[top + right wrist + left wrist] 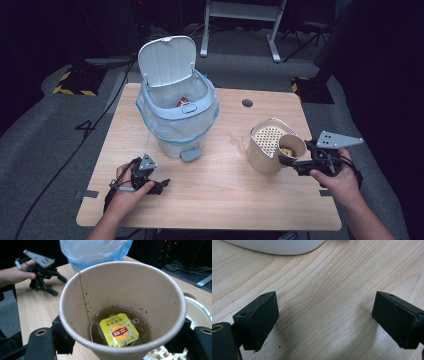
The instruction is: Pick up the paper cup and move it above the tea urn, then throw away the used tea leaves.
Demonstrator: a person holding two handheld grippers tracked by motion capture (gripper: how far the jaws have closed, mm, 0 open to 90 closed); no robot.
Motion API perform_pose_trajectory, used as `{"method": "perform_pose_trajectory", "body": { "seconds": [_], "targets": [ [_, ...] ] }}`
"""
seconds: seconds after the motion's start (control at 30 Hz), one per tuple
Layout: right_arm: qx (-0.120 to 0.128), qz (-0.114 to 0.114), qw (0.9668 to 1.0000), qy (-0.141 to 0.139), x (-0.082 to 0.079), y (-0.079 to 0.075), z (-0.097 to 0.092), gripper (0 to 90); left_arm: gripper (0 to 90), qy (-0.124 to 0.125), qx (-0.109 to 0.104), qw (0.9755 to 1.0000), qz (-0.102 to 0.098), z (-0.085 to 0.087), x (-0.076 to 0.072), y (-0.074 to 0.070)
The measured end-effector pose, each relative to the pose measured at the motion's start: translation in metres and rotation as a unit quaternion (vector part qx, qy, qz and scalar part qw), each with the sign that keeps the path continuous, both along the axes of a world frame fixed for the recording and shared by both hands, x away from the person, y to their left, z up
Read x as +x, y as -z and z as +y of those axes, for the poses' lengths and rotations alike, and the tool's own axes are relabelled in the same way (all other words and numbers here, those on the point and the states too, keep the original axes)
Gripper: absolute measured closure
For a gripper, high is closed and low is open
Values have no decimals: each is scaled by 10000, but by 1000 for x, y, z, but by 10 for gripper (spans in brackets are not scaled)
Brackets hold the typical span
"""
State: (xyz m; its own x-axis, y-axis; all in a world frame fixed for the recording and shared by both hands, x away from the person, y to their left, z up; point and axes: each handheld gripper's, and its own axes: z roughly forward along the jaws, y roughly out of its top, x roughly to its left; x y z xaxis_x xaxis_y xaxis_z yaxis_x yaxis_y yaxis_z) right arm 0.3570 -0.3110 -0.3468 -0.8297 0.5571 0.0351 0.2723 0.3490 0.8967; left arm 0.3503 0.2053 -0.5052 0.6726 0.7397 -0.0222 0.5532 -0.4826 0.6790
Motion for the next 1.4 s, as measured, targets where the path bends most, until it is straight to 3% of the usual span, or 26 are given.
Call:
{"method": "perform_pose_trajectory", "body": {
  "seconds": [0.37, 0.83, 1.23, 1.37, 1.4],
  "targets": [
    [39, -63, 9995, 314, 40, -14, -7, 273, 76, -11, 9, 10000, 14, 2, -1, 0],
    [308, 149, 9970, 698, 75, -7, -19, 273, 75, -26, -4, 10000, 21, 2, -1, 0],
    [69, -129, 9978, 653, 87, -3, -25, 275, 76, -55, -16, 10000, 8, 3, 0, 0],
    [-316, -448, 9966, 610, 89, -7, -24, 279, 75, -59, -8, 10000, 4, 3, 0, 0],
    [-316, -448, 9966, 610, 89, -7, -24, 279, 75, -59, -8, 10000, 4, 3, 0, 0]
  ]
}}
